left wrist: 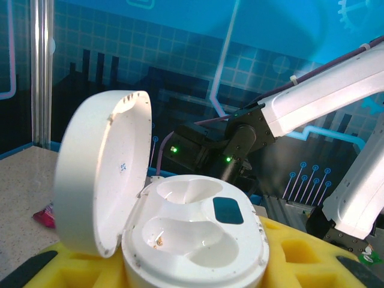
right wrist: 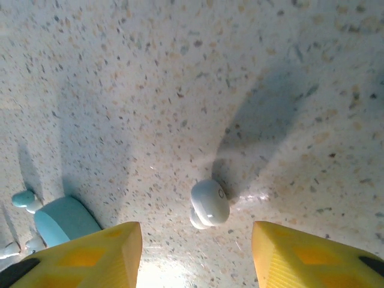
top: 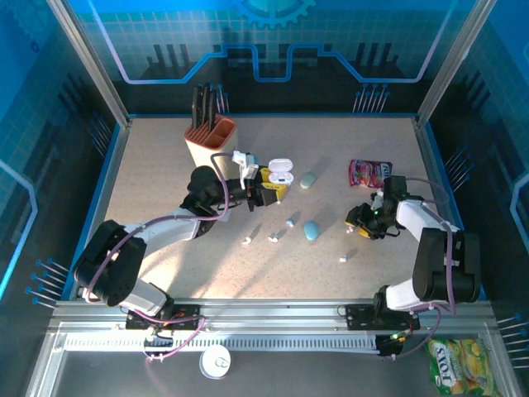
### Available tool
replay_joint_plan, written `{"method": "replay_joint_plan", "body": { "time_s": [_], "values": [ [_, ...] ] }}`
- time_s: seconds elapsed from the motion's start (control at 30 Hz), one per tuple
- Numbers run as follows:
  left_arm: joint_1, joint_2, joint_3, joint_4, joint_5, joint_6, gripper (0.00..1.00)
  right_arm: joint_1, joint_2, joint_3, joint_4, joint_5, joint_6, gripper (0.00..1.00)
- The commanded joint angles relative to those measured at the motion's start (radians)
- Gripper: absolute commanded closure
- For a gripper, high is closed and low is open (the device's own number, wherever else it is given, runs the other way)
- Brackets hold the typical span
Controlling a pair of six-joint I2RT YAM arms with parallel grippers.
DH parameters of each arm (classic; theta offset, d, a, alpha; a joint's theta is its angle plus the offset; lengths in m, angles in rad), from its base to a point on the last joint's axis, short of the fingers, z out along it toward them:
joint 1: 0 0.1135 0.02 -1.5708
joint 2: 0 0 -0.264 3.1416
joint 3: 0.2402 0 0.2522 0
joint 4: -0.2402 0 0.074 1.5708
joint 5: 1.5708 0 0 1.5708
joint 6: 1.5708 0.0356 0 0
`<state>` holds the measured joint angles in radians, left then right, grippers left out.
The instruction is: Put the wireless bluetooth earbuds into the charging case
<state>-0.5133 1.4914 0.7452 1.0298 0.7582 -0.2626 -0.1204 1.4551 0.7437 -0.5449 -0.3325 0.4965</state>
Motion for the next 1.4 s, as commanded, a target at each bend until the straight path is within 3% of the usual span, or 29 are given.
{"method": "replay_joint_plan", "body": {
  "time_s": [0.0,0.4,1.17,1.37],
  "values": [
    [0.002,0.009,0.007,0.047,0.032,-0.007,0.66,-0.012,0.041,0.036,0.017,-0.032,-0.015,0.48],
    [0.003,0.003,0.002,0.044,0.032,-0.018,0.66,-0.011,0.115,0.001,0.101,-0.107,0.017,0.55],
    [0.016,0.012,0.015,0.046,0.052,-0.029,0.67,0.002,0.145,-0.019,0.143,-0.127,0.055,0.78],
    [0.014,0.015,0.017,0.046,0.052,-0.028,0.67,0.013,0.156,-0.015,0.148,-0.121,0.058,0.79]
  ]
}}
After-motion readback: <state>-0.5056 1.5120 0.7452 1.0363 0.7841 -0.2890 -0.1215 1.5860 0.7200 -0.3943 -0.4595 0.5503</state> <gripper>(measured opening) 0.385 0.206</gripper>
